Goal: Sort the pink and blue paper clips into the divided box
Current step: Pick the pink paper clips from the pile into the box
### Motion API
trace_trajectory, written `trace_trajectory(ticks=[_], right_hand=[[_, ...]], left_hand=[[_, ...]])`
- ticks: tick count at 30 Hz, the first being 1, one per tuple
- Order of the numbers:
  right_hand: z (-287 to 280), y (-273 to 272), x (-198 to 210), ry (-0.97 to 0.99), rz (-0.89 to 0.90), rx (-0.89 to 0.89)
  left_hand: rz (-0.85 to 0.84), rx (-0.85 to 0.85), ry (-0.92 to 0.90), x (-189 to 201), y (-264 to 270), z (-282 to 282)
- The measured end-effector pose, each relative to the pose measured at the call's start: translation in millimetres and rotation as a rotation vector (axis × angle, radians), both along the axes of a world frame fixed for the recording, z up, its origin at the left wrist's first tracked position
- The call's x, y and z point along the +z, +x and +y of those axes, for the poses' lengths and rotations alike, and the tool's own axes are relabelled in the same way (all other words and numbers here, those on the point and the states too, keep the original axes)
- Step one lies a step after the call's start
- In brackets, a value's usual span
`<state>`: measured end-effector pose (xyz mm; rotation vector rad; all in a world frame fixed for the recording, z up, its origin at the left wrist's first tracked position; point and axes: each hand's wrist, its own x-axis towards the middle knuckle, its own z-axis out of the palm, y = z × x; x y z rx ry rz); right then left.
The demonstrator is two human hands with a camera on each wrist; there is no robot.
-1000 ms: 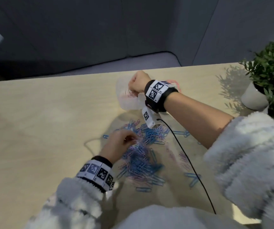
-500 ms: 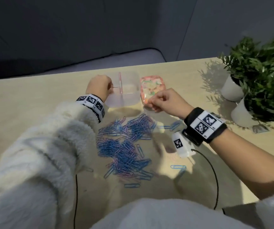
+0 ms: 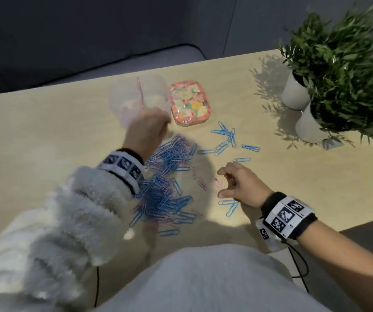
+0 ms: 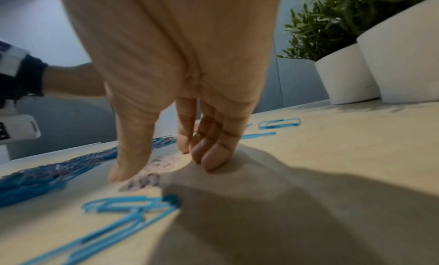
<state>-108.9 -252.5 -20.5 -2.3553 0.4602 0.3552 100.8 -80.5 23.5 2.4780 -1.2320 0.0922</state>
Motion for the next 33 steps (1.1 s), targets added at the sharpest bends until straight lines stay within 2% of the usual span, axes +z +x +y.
trace_trajectory(ticks=[3,6,9,13,19,23,28,31,33], right_hand=[[10,1,-7,-0.037,-0.059,0.034],[17,3,-10,-0.030,-0.103,0.001],[19,3,-13,-0.064,-0.098,-0.031],[21,3,-12,-0.116,-0.080,-0.025],[26,1,-16,-0.184,-0.082,0.030],[27,-1,-15,-0.249,-0.002,0.055],[29,1,-5,-0.299,0.079,0.115],[34,0,-3,-0.381,0.062,0.185],[34,-2,-4,-0.395,0.020,0.206]], left_hand=[[0.254,-0.063,0.162,-19,-48,-7],[0.343,-0.036,0.294,-35,-78,-11],[0.293,-0.065,0.381,-46,-91,-15],[0.357,-0.101,0.374,-55,-99,-20],[0.294,-0.284,0.376,-67,-96,-19],[0.269,-0.387,0.363,-60,-92,-17],[0.286,-0.369,0.460,-59,-90,-16],[0.159,-0.343,0.617,-58,-98,-17],[0.111,-0.327,0.649,-56,-103,-16]])
